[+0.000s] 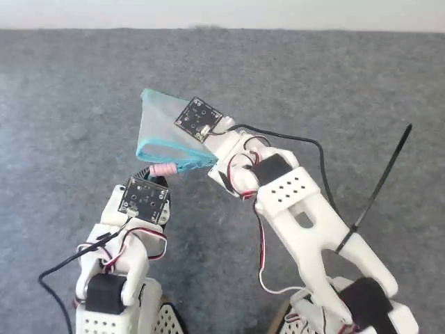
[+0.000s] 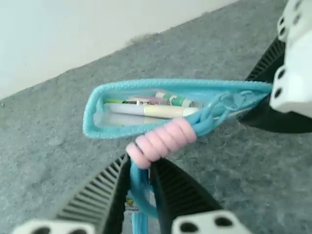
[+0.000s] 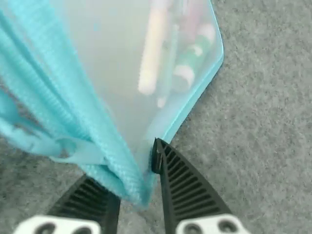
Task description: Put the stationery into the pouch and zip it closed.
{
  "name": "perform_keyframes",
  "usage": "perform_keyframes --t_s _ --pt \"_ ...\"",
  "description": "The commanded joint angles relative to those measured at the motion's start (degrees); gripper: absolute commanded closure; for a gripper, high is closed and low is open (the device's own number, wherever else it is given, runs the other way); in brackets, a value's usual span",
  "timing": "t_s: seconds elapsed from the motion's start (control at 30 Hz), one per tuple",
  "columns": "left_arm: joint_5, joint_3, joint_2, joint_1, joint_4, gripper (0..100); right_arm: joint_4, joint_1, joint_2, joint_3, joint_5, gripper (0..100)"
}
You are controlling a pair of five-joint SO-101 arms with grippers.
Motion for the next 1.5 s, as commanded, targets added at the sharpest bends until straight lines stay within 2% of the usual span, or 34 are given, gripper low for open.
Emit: perform_keyframes --t_s 0.0,0.1,0.3,0.5,0.77,1.07,1.17,1.23,1.33,1.4,1.47 --pt "-0.35 -0.40 -1.14 -1.85 -0.62 99 -0.13 5.41 1.45 -0.79 0.88 99.1" --pt "-0.35 -0.40 -1.14 -2.02 -0.62 99 -0.92 6.64 1.80 -0.70 0.97 99.1" --pt "-0.35 -0.22 -1.05 -9.58 -2.29 99 -0.92 9.80 1.98 -0.70 2.55 99.1" --pt "-0.35 -0.22 -1.05 -10.73 -2.29 99 -0.92 13.32 1.98 -0.70 2.64 99.1" --pt "-0.26 3.12 -1.05 -21.19 -8.35 99 -0.84 18.68 2.07 -0.44 4.75 99.1" --pt "0.00 6.02 -1.14 -21.27 -11.69 99 -0.40 21.41 2.07 -0.35 4.48 99.1" --pt "1.23 6.02 -1.14 -20.48 -11.34 96 0.48 20.70 1.89 -0.35 -0.09 98.7" --pt "6.07 6.73 -1.14 -19.08 -10.90 88 2.07 20.00 1.27 -0.53 -1.41 95.1" --pt "10.29 7.52 -1.14 -18.02 -10.73 73 3.38 19.47 1.27 -0.79 -1.41 81.9" --pt "8.79 7.60 -1.14 -17.85 -10.73 69 3.65 19.30 1.27 -0.70 -1.14 72.1" --pt "8.00 7.96 -1.14 -17.76 -10.73 69 3.65 19.47 1.27 -0.70 -1.49 65.3"
